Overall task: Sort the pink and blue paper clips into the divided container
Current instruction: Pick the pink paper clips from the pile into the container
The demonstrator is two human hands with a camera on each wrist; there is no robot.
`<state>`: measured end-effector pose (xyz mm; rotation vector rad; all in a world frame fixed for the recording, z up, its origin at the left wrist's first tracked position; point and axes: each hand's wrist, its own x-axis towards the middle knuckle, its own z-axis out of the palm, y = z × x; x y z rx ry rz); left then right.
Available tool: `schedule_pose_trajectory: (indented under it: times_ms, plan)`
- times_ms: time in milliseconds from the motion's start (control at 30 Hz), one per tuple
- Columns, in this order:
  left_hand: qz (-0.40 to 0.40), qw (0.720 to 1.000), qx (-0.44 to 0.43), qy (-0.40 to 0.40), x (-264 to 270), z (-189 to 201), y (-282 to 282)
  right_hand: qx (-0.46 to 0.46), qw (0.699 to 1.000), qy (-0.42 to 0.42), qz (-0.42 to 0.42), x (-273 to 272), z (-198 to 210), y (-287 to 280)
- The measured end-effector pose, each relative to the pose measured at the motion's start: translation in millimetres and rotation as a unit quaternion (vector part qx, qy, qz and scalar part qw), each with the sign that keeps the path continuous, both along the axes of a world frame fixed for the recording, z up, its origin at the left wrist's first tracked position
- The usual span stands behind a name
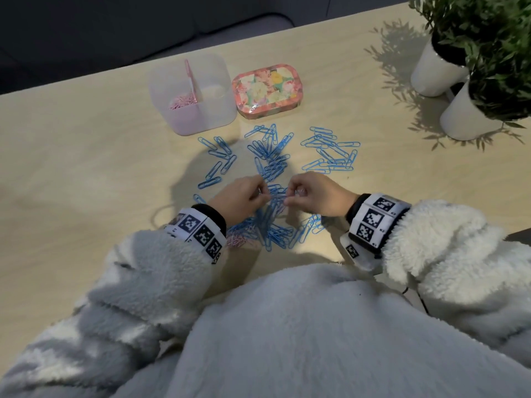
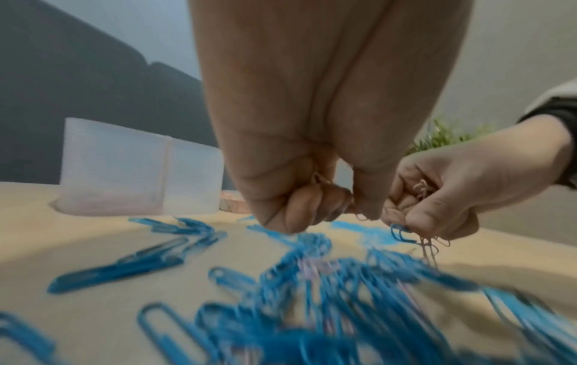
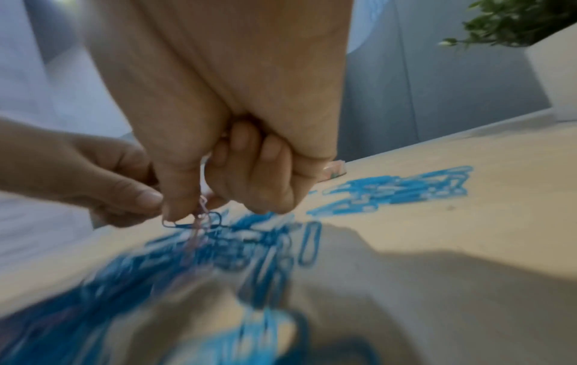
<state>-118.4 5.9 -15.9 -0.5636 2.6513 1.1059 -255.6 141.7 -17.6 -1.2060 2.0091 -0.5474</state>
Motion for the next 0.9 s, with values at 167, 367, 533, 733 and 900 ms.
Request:
schedule_pose_trajectory:
  times_ms: [167, 367, 533, 733, 900]
  plan:
    - [0.123, 0.978, 0.118, 0.120, -6.1, 31.6, -37.5, -0.077, 0.989, -0.110, -0.059, -24.8, 36.0, -31.2]
    - [0.304, 0.916, 0.105, 0.239, -15.6, 62.5, -112.6, -0.100, 0.988, -0.093, -0.076, -44.6, 43.9, -66.9]
    - [0.365, 0.915, -0.020, 0.173, -30.0, 61.4, -168.1, -0.078, 0.987, -0.075, -0.118, -53.1, 58.0, -101.5]
    - [0.385, 0.918, -0.038, 0.090, -41.8, 48.3, -189.7, -0.050, 0.964, -0.208, -0.155, -35.0, 80.8, -165.0]
    - [0.412, 0.902, 0.062, 0.113, -37.9, 41.0, -192.6, -0.082, 0.926, -0.324, -0.177, -4.2, 90.7, -231.4]
